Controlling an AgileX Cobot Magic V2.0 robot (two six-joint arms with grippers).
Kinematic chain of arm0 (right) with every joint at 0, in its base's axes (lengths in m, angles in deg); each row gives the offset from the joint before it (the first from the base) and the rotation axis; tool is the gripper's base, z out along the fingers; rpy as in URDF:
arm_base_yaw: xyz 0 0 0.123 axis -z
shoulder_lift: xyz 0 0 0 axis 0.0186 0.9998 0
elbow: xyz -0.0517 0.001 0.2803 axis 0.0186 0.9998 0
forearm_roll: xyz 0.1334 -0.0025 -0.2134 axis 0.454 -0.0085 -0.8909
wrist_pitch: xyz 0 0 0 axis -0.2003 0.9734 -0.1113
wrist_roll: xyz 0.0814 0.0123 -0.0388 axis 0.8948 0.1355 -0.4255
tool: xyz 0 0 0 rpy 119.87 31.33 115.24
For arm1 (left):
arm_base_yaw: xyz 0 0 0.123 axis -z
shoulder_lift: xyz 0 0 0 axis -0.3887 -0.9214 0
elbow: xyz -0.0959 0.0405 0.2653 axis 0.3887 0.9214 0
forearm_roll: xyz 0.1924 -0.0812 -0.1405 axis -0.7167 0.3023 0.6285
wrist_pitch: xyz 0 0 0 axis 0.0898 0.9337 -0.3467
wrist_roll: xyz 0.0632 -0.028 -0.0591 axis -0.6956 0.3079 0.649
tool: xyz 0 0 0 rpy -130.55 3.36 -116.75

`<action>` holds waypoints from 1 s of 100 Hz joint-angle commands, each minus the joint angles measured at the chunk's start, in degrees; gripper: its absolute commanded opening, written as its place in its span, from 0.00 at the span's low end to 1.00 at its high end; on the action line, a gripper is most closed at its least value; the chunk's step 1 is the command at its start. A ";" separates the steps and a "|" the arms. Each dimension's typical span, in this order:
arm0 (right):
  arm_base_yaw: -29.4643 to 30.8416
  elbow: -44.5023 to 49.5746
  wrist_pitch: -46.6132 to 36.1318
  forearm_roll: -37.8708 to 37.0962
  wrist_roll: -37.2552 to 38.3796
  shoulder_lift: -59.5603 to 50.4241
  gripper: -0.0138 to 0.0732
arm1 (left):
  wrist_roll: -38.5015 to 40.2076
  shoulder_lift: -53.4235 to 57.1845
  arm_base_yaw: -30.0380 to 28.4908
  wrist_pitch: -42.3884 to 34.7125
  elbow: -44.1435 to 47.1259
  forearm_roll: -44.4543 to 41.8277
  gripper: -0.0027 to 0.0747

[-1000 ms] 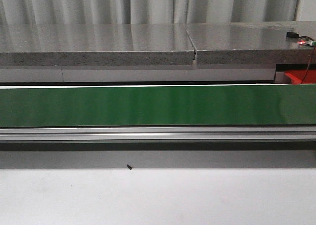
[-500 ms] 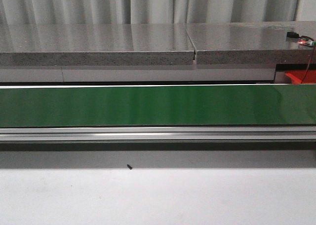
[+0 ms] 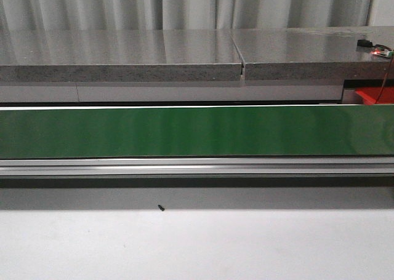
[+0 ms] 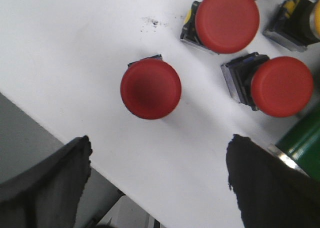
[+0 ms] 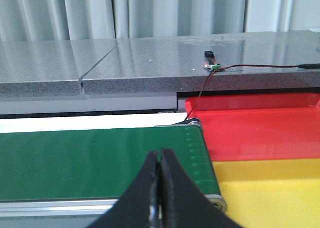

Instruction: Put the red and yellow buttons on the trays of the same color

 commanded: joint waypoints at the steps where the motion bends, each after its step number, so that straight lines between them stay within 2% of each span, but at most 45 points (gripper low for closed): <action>1: -0.03 -0.80 -4.63 -0.45 -0.14 -1.27 0.08 | -0.06 0.86 -0.05 -2.98 -1.77 -0.48 0.74; 54: -0.03 -0.80 -4.63 -0.45 -0.14 -1.27 0.08 | -0.06 -6.82 -0.14 -9.16 -1.77 -0.76 0.73; 61: -0.03 -0.80 -4.63 -0.45 -0.14 -1.27 0.08 | -0.06 -7.55 -0.14 -9.90 -1.77 -0.76 0.68; 80: -0.03 -0.80 -4.63 -0.45 -0.14 -1.27 0.08 | -0.06 -7.85 -0.14 -12.13 -1.77 -0.88 0.45; 100: -0.03 -0.80 -4.63 -0.45 -0.14 -1.27 0.08 | -0.06 -7.85 -0.14 -12.03 -1.77 -0.88 0.33</action>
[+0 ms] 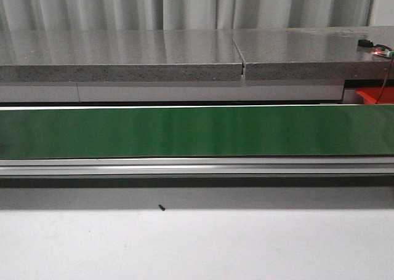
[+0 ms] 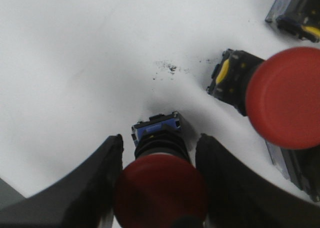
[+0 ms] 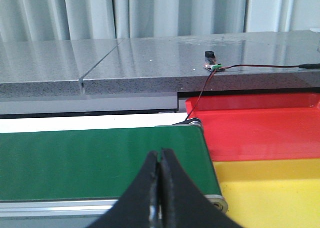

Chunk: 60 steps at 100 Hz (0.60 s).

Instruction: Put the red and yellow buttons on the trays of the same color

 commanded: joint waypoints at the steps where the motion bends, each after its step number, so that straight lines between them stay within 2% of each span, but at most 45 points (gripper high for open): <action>1: -0.03 -0.80 -4.63 -0.45 -0.14 -1.27 0.08 | -0.06 2.56 -0.02 -1.05 -1.57 0.15 0.32; 18: -0.03 -0.80 -4.63 -0.45 -0.14 -1.27 0.08 | -0.06 5.41 -0.02 2.29 -1.57 0.15 0.30; 43: -0.03 -0.80 -4.63 -0.45 -0.14 -1.27 0.08 | -0.06 17.43 0.10 3.51 -1.85 2.33 0.30; 60: -0.03 -0.80 -4.63 -0.45 -0.14 -1.27 0.08 | -1.83 22.18 3.53 6.64 -5.12 2.46 0.30</action>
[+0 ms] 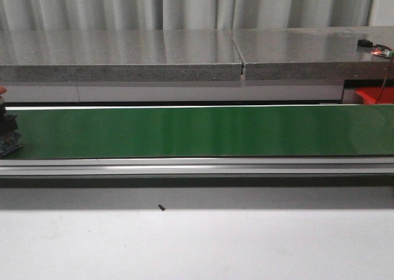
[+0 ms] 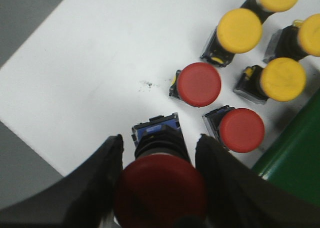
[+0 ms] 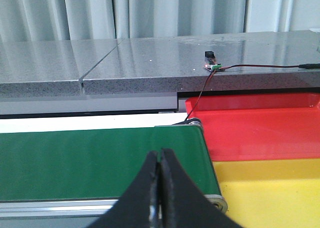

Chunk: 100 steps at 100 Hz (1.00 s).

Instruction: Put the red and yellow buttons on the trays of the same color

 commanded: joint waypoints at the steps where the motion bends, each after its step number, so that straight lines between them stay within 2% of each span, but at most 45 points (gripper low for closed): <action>1: -0.03 -0.80 -4.63 -0.45 -0.14 -1.27 0.08 | -0.76 3.99 2.36 0.10 -3.72 1.00 0.30; 13: -0.03 -0.80 -4.63 -0.45 -0.14 -1.27 0.08 | -0.76 4.04 6.86 2.15 -7.09 0.90 0.30; 39: -0.03 -0.80 -4.63 -0.45 -0.14 -1.27 0.08 | -0.76 2.54 16.61 2.53 -7.27 0.43 0.30; 72: -0.03 -0.80 -4.63 -0.45 -0.14 -1.27 0.08 | -0.76 -4.82 19.70 3.62 -7.27 0.65 0.30; 100: -0.03 -0.80 -4.63 -0.45 -0.14 -1.27 0.08 | -0.76 -9.09 19.90 4.23 -7.27 0.53 0.32</action>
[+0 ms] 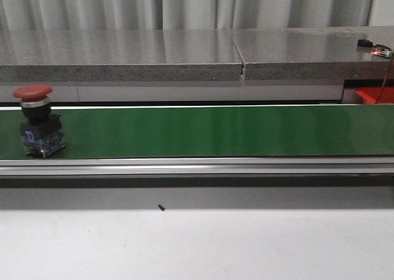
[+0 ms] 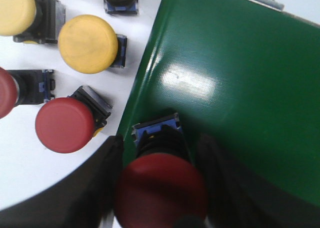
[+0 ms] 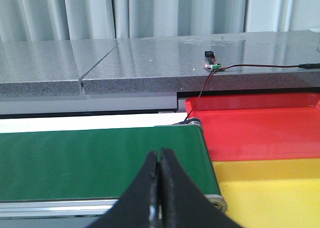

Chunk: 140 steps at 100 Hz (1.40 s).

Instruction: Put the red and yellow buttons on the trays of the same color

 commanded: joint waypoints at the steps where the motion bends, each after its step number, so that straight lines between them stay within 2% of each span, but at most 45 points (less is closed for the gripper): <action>1: -0.03 -0.80 -4.63 -0.45 -0.14 -1.27 0.08 | 0.05 1.55 0.36 -0.88 -1.93 0.40 0.32; 6: -0.03 -0.80 -4.63 -0.45 -0.14 -1.27 0.08 | 0.05 1.37 0.36 -0.75 -1.93 0.40 0.38; 11: -0.03 -0.80 -4.63 -0.45 -0.14 -1.27 0.08 | -0.38 1.37 0.36 -0.47 -1.93 0.40 0.47; 23: -0.03 -0.80 -4.63 -0.45 -0.14 -1.27 0.08 | -1.32 1.90 0.36 0.08 -1.93 1.66 0.79; 28: -0.03 -0.80 -4.63 -0.45 -0.14 -1.27 0.08 | -1.32 2.57 0.36 -0.30 -1.93 1.91 0.86; 34: -0.03 -0.80 -4.63 -0.45 -0.14 -1.27 0.08 | -1.32 3.65 0.50 -1.36 -1.93 1.91 0.87; 53: -0.03 -0.80 -4.63 -0.45 -0.14 -1.27 0.08 | -3.70 9.93 2.56 -2.91 -1.93 4.04 0.78; 67: -0.03 -0.80 -4.63 -0.45 -0.14 -1.27 0.08 | -3.94 14.70 6.48 -2.91 -1.93 4.07 0.65; 74: -0.03 -0.80 -4.63 -0.45 -0.14 -1.27 0.08 | -3.94 16.98 8.87 -2.91 -1.93 4.17 0.51; 83: -0.03 -0.80 -4.63 -0.45 -0.14 -1.27 0.08 | -3.94 19.88 12.83 -3.02 -1.25 4.29 0.26; 94: -0.03 -0.80 -4.63 -0.45 -0.14 -1.27 0.08 | -3.94 23.02 17.09 -3.45 0.59 4.29 0.01; 115: -0.03 -0.80 -4.63 -0.45 -0.14 -1.27 0.08 | -3.81 29.60 22.65 -3.82 6.62 4.29 0.01; 140: -0.03 -0.80 -4.63 -0.45 -0.14 -1.27 0.08 | -3.83 41.74 23.38 -6.05 17.64 4.53 0.01</action>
